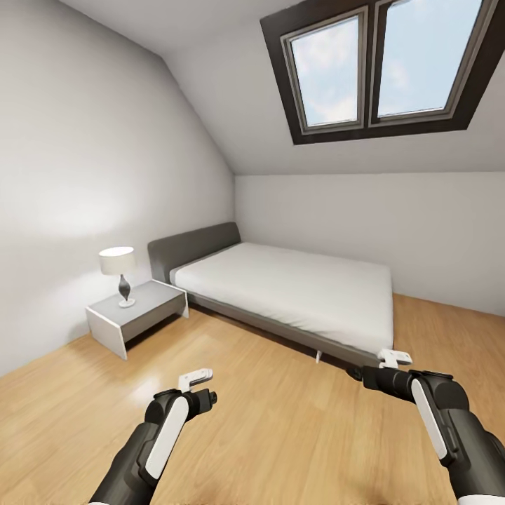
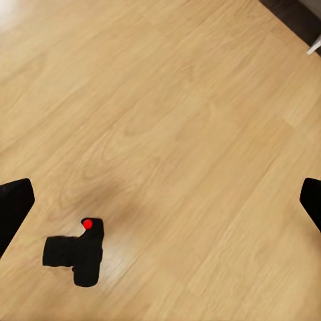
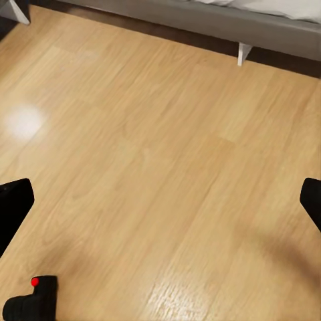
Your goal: Attach the digital camera to the camera tripod in the bedroom.
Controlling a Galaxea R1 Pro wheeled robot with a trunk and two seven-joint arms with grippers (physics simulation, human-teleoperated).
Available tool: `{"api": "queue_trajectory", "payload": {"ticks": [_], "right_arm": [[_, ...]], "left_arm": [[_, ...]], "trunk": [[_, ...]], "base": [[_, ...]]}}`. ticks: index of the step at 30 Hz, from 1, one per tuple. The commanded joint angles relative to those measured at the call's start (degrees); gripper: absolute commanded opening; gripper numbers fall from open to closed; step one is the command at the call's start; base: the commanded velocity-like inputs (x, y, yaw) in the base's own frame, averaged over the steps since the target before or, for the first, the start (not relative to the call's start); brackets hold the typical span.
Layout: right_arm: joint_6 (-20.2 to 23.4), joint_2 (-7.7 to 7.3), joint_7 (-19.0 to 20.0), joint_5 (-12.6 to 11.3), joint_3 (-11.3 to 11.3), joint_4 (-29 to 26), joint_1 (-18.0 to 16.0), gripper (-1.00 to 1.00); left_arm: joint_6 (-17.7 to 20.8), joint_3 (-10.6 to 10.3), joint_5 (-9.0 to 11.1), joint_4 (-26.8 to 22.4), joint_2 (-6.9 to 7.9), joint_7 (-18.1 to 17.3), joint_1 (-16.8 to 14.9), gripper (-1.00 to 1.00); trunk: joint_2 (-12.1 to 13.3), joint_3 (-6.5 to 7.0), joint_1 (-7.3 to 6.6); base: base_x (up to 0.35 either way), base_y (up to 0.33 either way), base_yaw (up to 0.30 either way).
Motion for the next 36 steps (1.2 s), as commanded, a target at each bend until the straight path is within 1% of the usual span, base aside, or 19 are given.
{"api": "queue_trajectory", "payload": {"ticks": [1,18,28,32,34,35,36], "right_arm": [[0.3,-0.01,-0.1,-0.5,-0.1,0.0,0.0,1.00],[0.4,-0.08,0.0,-0.7,-0.3,-0.2,0.0,1.00],[1.0,-0.09,0.3,-1.2,-0.3,-1.7,0.0,1.00],[2.7,-0.03,1.2,-1.3,-0.4,-2.7,0.0,1.00],[3.5,-0.02,2.3,-1.3,-0.4,-3.0,0.0,1.00],[4.1,-0.03,5.4,-1.3,-0.4,-3.3,0.0,1.00],[4.2,-0.04,6.2,-1.3,-0.4,-3.3,0.0,1.00]], "left_arm": [[0.1,-0.1,0.6,-0.1,0.01,0.6,0.0,1.00],[0.1,-0.2,0.7,-0.1,-0.16,0.5,0.0,1.00],[0.0,-1.1,0.7,-0.1,-0.23,0.4,0.0,1.00],[0.0,-1.2,0.7,-0.2,-0.50,0.4,0.0,1.00],[0.0,-1.3,0.7,-0.2,-0.56,0.4,0.0,1.00],[0.0,-1.3,0.7,-0.2,-0.60,0.4,0.0,1.00],[0.0,-1.3,0.7,-0.2,-0.60,0.4,0.0,1.00]], "trunk": [[-0.4,-0.25,0.22],[-7.3,-3.30,3.95],[-11.3,-5.10,6.15],[-12.9,-5.82,7.03],[-13.7,-6.18,7.47],[-14.1,-6.35,7.69],[-14.5,-6.53,7.91]], "base": [[0.000,0.000,0.000],[0.000,0.000,0.000],[0.000,0.000,0.000],[0.000,0.000,0.000],[0.000,0.000,0.000],[0.000,0.000,0.000],[0.000,0.000,0.000]]}}
